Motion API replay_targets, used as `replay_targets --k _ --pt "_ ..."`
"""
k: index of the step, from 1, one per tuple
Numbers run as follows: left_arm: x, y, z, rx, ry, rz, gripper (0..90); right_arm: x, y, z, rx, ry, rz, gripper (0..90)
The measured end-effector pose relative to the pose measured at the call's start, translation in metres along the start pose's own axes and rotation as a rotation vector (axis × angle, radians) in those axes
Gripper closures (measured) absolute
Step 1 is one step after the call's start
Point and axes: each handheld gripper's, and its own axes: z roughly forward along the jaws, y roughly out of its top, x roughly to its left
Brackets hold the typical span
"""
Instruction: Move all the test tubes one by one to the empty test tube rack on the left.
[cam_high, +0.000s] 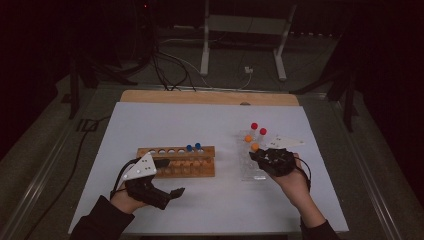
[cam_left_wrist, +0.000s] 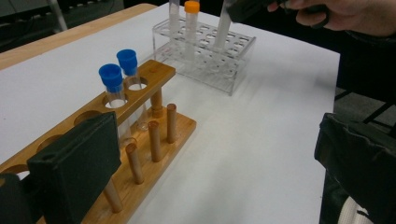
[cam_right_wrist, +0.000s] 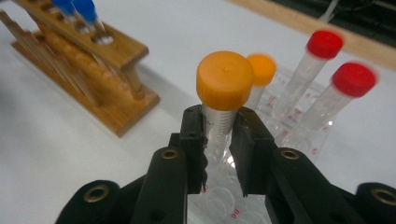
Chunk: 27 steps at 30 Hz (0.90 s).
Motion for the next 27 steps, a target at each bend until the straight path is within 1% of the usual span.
replay_targets --k 2,7,9,10,11,13,15,19,21,23,24,27 --pt "-0.001 0.001 0.0 -0.001 -0.001 0.002 1.1 0.0 0.003 -0.008 -0.023 -0.002 0.004 74.6" --pt "-0.002 0.003 0.001 0.0 -0.002 0.012 1.1 0.006 0.013 -0.03 -0.097 -0.016 -0.018 74.7" --pt "-0.003 0.004 0.002 -0.001 -0.009 0.012 1.1 0.01 0.017 -0.037 -0.119 0.001 -0.028 74.6" --pt "-0.004 0.005 0.002 -0.001 -0.005 0.015 1.1 0.014 0.018 -0.038 -0.124 0.004 -0.041 74.6" --pt "-0.004 0.006 0.003 0.001 -0.011 0.013 1.2 0.017 0.019 -0.039 -0.127 0.011 -0.05 74.6" --pt "-0.005 0.009 0.005 0.0 -0.013 0.019 1.1 0.024 0.02 -0.037 -0.122 0.036 -0.063 74.6" --pt "-0.006 0.011 0.007 -0.002 -0.026 0.025 1.2 0.03 0.019 -0.034 -0.113 0.057 -0.07 74.7" --pt "-0.009 0.017 0.013 0.001 -0.046 0.041 1.5 0.044 0.015 -0.021 -0.076 0.101 -0.088 74.6" --pt "-0.01 0.02 0.016 -0.002 -0.049 0.05 3.6 0.051 0.012 -0.015 -0.055 0.119 -0.102 74.6" --pt "-0.012 0.023 0.021 0.001 -0.059 0.059 3.7 0.057 0.01 -0.01 -0.04 0.135 -0.118 74.6" --pt "-0.013 0.024 0.023 0.002 -0.07 0.06 4.6 0.059 0.009 -0.008 -0.033 0.146 -0.12 74.6" --pt "-0.015 0.028 0.03 0.011 -0.081 0.062 4.8 0.067 0.006 -0.003 -0.017 0.173 -0.128 74.6"
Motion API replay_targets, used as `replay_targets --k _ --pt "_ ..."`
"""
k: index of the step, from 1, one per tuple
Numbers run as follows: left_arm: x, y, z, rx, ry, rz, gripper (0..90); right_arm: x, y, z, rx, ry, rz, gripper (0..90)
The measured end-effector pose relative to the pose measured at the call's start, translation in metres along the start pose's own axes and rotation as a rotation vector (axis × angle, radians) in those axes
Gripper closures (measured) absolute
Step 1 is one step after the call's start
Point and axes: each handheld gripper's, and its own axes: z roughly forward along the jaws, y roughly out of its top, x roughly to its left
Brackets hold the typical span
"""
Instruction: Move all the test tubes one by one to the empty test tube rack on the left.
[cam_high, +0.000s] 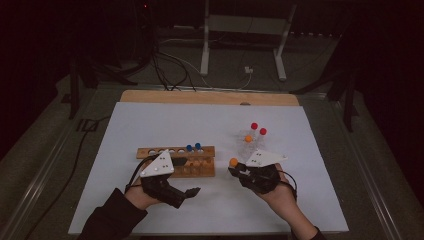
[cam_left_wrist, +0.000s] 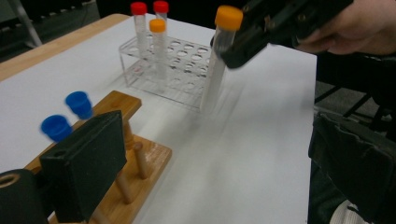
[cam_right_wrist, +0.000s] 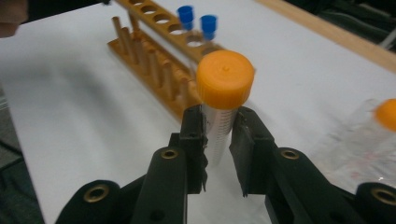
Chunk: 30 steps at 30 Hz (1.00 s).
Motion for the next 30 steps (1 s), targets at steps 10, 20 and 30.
replay_targets --k 10,20,30 --pt "-0.003 0.016 0.024 -0.008 -0.038 0.026 17.9 0.019 -0.005 0.014 0.038 0.065 -0.027 74.6" --pt "-0.009 0.028 0.05 -0.012 -0.038 0.053 44.8 0.023 -0.006 0.014 0.045 0.087 -0.034 74.6" --pt "-0.013 0.029 0.063 0.016 -0.064 0.087 69.9 0.022 -0.007 0.014 0.046 0.082 -0.029 74.6"
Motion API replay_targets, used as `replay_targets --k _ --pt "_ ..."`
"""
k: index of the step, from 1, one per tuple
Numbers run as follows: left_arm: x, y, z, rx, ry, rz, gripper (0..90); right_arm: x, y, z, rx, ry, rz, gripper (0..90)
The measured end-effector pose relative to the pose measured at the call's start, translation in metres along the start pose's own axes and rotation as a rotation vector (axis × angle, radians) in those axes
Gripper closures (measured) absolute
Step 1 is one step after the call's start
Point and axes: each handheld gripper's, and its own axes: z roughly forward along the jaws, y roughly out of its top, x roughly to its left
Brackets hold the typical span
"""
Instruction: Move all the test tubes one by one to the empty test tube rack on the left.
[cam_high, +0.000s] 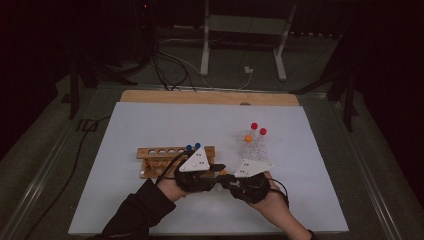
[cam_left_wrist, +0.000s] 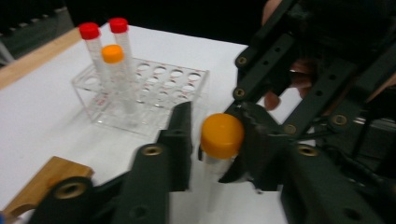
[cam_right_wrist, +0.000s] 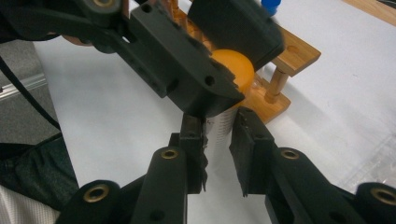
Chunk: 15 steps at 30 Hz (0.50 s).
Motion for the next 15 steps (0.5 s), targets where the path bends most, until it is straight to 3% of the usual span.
replay_targets --k 7,12,15 --pt "0.0002 0.0001 -0.0004 0.018 0.006 0.022 71.8 0.0002 -0.0007 0.0013 0.005 0.001 0.003 74.6" --pt "0.0015 0.0019 -0.0025 0.001 0.016 0.019 72.1 -0.0005 -0.0003 0.0002 -0.012 0.0 0.009 73.2" --pt "0.0031 0.0037 -0.0067 0.001 0.033 0.017 72.2 -0.0021 0.0006 -0.0019 -0.022 0.016 0.019 60.1"
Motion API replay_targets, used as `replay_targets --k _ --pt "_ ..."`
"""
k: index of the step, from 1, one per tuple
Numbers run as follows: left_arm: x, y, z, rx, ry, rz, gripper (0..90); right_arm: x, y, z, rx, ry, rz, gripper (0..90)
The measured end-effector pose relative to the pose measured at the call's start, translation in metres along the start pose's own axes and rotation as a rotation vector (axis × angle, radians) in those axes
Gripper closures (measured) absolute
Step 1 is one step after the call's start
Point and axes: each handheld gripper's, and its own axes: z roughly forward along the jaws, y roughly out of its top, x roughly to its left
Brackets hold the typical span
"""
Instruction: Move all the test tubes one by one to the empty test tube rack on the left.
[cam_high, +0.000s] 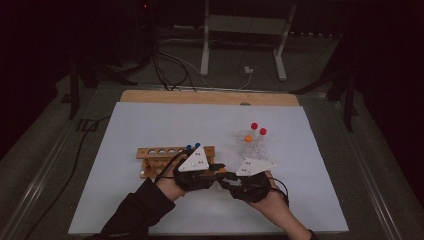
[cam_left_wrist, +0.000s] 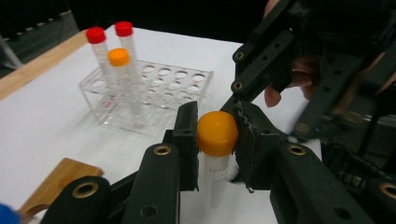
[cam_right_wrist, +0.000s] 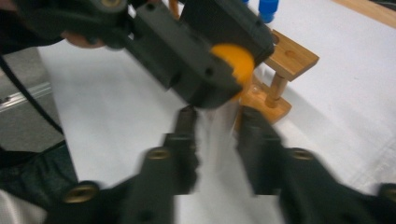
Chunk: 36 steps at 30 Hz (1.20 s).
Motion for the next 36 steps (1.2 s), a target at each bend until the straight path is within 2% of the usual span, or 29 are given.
replay_targets --k 3,8,17,19,21,23,25,28,36 --pt "0.001 0.002 -0.006 0.001 0.009 0.006 72.2 -0.003 0.0 -0.003 -0.018 0.009 0.01 55.4" --pt "0.002 0.006 -0.021 0.01 0.035 0.022 72.2 -0.01 0.0 -0.011 -0.053 -0.014 0.033 48.2" --pt "0.009 0.003 -0.046 0.007 0.079 0.009 72.2 -0.015 0.001 -0.017 -0.084 -0.042 0.079 14.6" --pt "0.01 0.002 -0.051 0.01 0.094 0.01 72.2 -0.016 0.001 -0.017 -0.091 -0.04 0.097 9.9" --pt "0.012 0.001 -0.057 0.01 0.109 0.003 72.2 -0.017 0.001 -0.018 -0.093 -0.015 0.096 2.4" --pt "0.014 0.0 -0.063 0.009 0.125 0.004 72.2 -0.018 0.001 -0.02 -0.106 0.006 0.104 1.1" --pt "0.016 0.0 -0.07 0.009 0.14 0.005 72.1 -0.019 0.001 -0.02 -0.105 0.001 0.099 0.0" --pt "0.021 0.0 -0.079 0.005 0.17 0.0 72.2 -0.02 0.0 -0.022 -0.118 0.022 0.097 0.0" --pt "0.041 0.001 -0.096 -0.019 0.242 -0.015 72.2 -0.02 0.0 -0.023 -0.121 0.008 0.093 0.0"
